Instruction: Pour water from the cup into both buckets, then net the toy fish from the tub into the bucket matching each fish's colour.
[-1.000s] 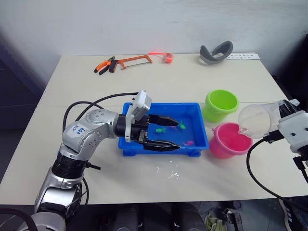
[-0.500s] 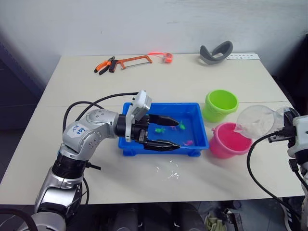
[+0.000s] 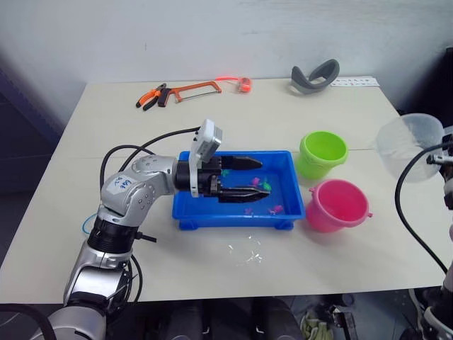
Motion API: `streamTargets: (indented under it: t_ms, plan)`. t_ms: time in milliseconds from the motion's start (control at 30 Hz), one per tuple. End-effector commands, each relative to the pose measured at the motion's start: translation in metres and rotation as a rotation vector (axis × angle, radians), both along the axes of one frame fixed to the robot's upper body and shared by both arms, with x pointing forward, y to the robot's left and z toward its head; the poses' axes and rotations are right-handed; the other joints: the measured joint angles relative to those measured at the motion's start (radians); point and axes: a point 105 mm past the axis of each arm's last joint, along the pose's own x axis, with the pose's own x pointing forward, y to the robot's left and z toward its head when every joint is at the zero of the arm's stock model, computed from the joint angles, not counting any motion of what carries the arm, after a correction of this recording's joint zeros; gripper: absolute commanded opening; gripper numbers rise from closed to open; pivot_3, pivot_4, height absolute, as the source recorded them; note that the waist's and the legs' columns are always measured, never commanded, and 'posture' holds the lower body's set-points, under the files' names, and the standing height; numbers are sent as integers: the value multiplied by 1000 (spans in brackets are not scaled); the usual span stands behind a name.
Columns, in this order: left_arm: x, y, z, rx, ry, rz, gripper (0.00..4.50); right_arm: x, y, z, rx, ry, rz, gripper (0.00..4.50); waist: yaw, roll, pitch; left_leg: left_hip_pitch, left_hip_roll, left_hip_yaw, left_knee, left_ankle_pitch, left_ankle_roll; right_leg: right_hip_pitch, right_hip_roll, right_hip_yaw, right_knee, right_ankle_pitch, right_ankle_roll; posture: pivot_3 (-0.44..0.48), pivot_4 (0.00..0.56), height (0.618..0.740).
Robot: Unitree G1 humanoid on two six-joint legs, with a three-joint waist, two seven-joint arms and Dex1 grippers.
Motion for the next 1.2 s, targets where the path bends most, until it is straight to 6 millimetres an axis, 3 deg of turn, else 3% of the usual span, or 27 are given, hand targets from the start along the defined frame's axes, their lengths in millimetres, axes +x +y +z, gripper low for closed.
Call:
streamTargets:
  t_ms: [33, 333, 500, 600, 800, 1200]
  plan:
    - [10, 1, 11, -30, -51, 48, 4500, 12, 4, 16, -67, -36, -20, 68, 0, 0, 0, 0, 0, 1, 0, 0, 0, 0, 0, 0, 0, 0, 0, 0, 150, 740]
    - [43, -5, 12, -26, -114, 228, 4500, 61, 15, 16, -235, 2, -57, 68, 0, 0, 0, -1, 0, 2, 0, 1, 1, -1, 0, 0, 0, 0, 1, 0, 150, 740]
    - [55, -8, 13, -27, -132, 293, 4500, 78, 23, 13, -378, 28, -47, 68, -1, 0, 0, -1, 0, 2, 0, 1, 0, -1, 0, 0, 1, 1, 1, 0, 150, 740]
    - [57, -9, 12, -24, -139, 305, 4500, 84, 28, 13, -470, 37, -43, 68, -1, 0, 0, -1, 0, 3, 0, 1, 0, -1, 0, 0, 1, 1, 1, 0, 150, 740]
    - [57, -10, 12, -31, -141, 307, 4500, 95, 53, 24, -816, 28, -13, 68, -3, 0, 0, -1, 0, 4, 0, 1, 0, -1, 0, 1, 1, 1, 1, 0, 150, 740]
    - [54, -10, 12, -47, -146, 311, 4500, 96, 86, 24, -1345, -7, 43, 68, -3, 0, 0, -1, 0, 3, 0, 2, -1, -1, 0, 0, 1, 1, 1, 0, 150, 740]
